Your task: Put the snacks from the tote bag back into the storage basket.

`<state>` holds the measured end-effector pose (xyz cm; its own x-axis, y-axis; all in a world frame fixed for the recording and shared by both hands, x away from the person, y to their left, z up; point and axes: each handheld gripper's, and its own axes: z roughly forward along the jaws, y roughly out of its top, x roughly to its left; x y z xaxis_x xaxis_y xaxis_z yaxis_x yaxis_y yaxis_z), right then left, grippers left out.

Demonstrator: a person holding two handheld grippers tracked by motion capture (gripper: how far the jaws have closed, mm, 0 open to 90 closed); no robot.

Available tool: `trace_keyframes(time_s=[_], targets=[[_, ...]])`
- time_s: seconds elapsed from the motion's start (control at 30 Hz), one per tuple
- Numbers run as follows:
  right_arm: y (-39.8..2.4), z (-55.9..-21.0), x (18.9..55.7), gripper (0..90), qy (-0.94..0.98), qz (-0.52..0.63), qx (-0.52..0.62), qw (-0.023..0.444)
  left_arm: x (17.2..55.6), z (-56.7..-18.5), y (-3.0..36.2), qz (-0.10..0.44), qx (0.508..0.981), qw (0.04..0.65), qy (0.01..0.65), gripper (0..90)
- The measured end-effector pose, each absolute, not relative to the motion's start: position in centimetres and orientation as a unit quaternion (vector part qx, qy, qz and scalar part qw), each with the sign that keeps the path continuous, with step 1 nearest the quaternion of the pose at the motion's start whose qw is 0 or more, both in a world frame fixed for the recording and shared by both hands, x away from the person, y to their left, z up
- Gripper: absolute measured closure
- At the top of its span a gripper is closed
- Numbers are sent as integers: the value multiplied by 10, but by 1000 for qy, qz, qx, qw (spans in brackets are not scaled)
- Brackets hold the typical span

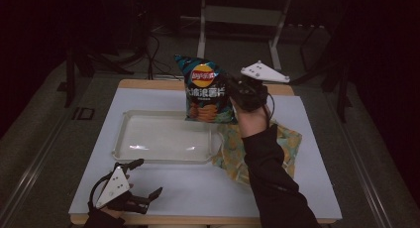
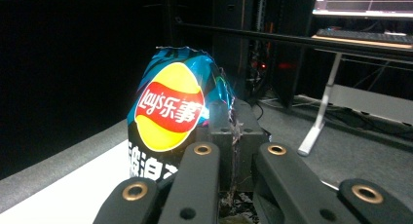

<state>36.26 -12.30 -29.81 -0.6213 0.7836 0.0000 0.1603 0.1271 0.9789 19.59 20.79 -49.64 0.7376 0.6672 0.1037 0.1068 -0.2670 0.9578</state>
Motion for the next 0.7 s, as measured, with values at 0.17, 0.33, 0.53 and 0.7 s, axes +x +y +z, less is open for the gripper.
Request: trace_keyframes(time_s=[0.17,0.33,0.53,0.7], targets=[[-101,-309,356,900,690,579,343,268,196,-496,208,257,754,548,256,2],[-82,-320,349,900,685,587,346,259,196,-496,208,257,753,549,255,3],[-66,-343,347,900,684,592,355,235,195,-496,209,256,753,550,254,3],[-55,-366,348,900,689,591,364,208,196,-496,208,256,754,550,253,3]])
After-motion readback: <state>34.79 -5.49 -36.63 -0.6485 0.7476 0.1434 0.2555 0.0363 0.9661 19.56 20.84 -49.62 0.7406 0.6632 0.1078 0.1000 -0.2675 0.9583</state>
